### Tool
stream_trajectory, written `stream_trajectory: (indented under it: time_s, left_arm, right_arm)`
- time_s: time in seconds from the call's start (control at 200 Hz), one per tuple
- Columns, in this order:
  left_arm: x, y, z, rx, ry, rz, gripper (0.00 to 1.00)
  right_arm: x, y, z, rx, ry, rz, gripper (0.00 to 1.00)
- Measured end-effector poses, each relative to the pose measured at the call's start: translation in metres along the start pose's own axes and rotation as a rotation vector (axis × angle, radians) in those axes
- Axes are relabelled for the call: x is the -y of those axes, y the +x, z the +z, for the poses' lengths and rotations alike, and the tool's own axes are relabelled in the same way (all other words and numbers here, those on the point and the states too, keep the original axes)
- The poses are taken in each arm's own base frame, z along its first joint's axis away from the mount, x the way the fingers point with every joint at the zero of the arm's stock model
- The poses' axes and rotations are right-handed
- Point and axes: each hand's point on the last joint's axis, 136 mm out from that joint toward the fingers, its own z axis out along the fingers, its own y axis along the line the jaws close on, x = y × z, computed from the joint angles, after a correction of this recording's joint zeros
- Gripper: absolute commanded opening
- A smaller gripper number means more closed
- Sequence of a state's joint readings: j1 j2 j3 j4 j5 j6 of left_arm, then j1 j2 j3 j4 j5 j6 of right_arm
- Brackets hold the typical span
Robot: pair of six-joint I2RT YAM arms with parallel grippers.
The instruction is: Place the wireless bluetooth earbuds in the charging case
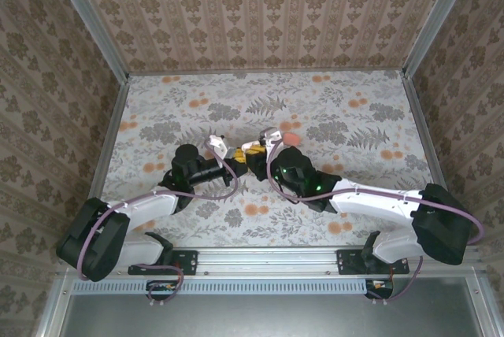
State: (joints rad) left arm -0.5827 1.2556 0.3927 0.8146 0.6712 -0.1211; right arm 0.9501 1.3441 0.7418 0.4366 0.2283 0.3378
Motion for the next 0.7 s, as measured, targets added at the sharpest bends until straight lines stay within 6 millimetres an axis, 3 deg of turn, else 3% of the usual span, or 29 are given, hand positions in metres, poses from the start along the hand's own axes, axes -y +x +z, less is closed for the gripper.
stream_trajectory:
  time_s: [0.065,0.19,0.455,0.58,0.7]
  left_arm:
    - [0.000,0.000,0.000,0.001,0.002,0.001,0.07]
    - [0.000,-0.001,0.000,0.001,0.002,0.006,0.07]
    - [0.002,0.004,-0.002,0.003,0.002,0.089,0.07]
    - [0.003,0.012,-0.005,-0.006,0.005,0.136,0.07]
    - [0.005,0.019,-0.007,-0.015,0.007,0.181,0.07]
  right_arm:
    - [-0.001,0.000,-0.002,0.006,-0.008,-0.001,0.38]
    - [-0.003,-0.002,-0.008,0.012,-0.024,0.003,0.42]
    - [-0.011,-0.032,-0.028,0.077,-0.094,0.057,0.43]
    - [-0.006,-0.045,-0.035,0.090,-0.122,0.114,0.43]
    - [0.003,-0.044,-0.038,0.060,-0.132,0.169,0.43]
